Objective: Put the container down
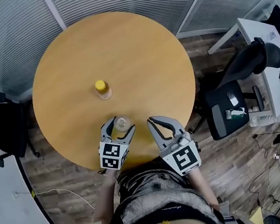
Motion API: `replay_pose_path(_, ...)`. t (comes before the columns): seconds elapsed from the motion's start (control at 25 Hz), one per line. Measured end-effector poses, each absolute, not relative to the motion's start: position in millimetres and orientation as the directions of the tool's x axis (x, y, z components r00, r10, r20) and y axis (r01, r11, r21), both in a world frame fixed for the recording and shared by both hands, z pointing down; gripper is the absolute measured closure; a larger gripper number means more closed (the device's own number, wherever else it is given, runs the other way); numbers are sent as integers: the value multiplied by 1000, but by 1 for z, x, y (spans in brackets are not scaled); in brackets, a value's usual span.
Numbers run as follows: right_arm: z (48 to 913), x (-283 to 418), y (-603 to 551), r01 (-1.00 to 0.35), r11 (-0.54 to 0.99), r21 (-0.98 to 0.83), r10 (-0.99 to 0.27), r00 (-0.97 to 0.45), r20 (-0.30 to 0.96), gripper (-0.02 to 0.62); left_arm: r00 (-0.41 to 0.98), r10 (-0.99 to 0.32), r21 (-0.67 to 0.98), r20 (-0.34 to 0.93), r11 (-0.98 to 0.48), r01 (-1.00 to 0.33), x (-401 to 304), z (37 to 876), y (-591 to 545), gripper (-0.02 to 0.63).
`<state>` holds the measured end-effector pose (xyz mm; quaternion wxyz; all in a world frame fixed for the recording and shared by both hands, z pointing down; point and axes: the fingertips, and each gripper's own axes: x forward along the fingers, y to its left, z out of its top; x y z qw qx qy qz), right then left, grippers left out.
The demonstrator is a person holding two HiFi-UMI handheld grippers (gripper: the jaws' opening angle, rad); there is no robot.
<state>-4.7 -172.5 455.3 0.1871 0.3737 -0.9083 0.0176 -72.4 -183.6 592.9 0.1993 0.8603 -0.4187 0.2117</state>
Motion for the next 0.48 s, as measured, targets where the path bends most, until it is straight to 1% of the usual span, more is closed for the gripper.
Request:
replay_pose_path(0.2, 459, 0, -170, -702, 705, 104, -683, -633, 363, 572, 556, -629, 196, 544, -549, -812, -71, 615, -187, 282)
replay_pose_path(0.48, 466, -4, -172, -707, 700, 99, -682, -621, 386, 572, 528, -632, 186, 568, -526, -830, -77, 641, -194, 281)
